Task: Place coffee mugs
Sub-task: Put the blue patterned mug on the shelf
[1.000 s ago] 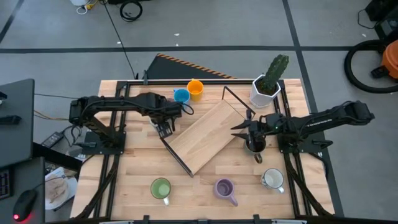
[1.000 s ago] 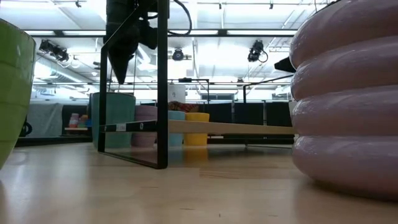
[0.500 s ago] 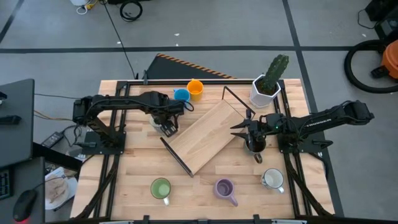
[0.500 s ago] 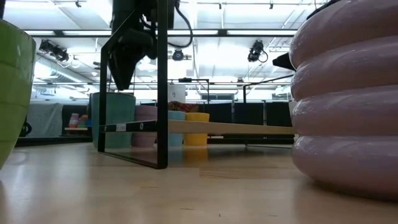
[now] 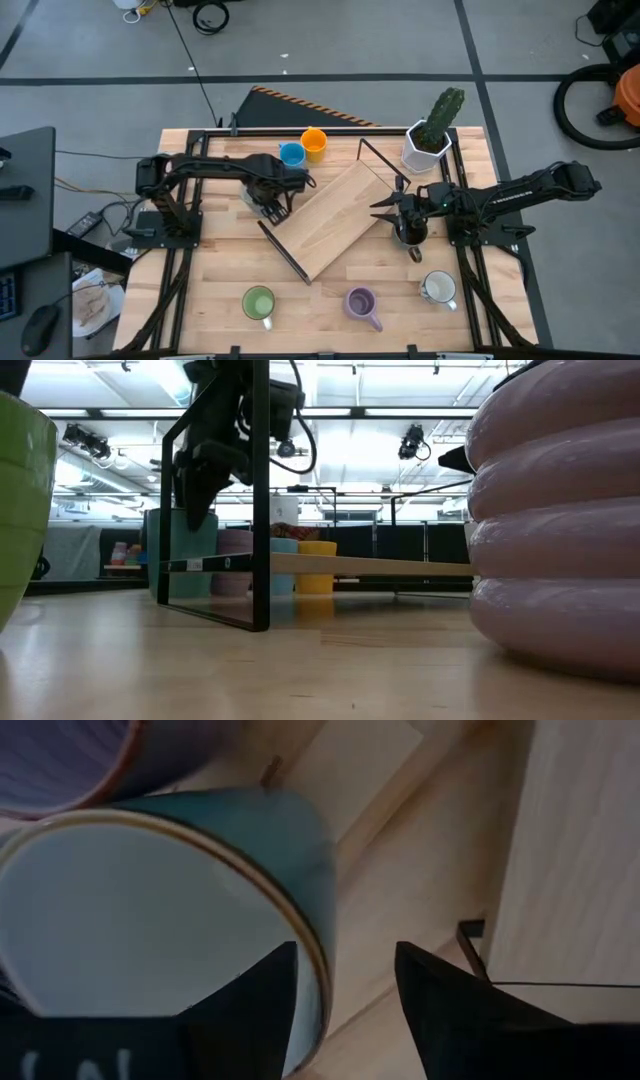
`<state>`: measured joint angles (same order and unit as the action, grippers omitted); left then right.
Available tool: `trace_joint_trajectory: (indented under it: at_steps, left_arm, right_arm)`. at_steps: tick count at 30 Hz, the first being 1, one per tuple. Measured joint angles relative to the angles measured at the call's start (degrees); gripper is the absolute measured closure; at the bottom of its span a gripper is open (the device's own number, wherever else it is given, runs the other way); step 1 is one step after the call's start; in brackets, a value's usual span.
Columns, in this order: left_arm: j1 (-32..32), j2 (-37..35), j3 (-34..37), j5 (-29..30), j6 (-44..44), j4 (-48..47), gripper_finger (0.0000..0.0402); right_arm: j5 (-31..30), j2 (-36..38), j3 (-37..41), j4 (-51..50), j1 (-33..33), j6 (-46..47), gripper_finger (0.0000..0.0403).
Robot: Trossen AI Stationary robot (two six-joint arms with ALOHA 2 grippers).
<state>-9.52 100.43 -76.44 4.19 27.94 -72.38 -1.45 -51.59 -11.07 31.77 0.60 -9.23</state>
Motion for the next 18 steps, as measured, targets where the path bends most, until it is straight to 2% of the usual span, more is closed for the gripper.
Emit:
trace_joint_trajectory:
  at_steps: [15, 18]
  left_arm:
    - [-0.68, 0.93, -0.02, -3.01, 3.24, -0.51, 0.0358]
    - [-0.62, 0.93, -0.02, -3.90, 3.27, -0.84, 0.0370]
  right_arm:
    - [0.00, 0.00, 0.00, -0.52, 0.00, 0.19, 0.0288]
    - [-0.11, 0.00, 0.00, -0.52, 0.00, 0.21, 0.0288]
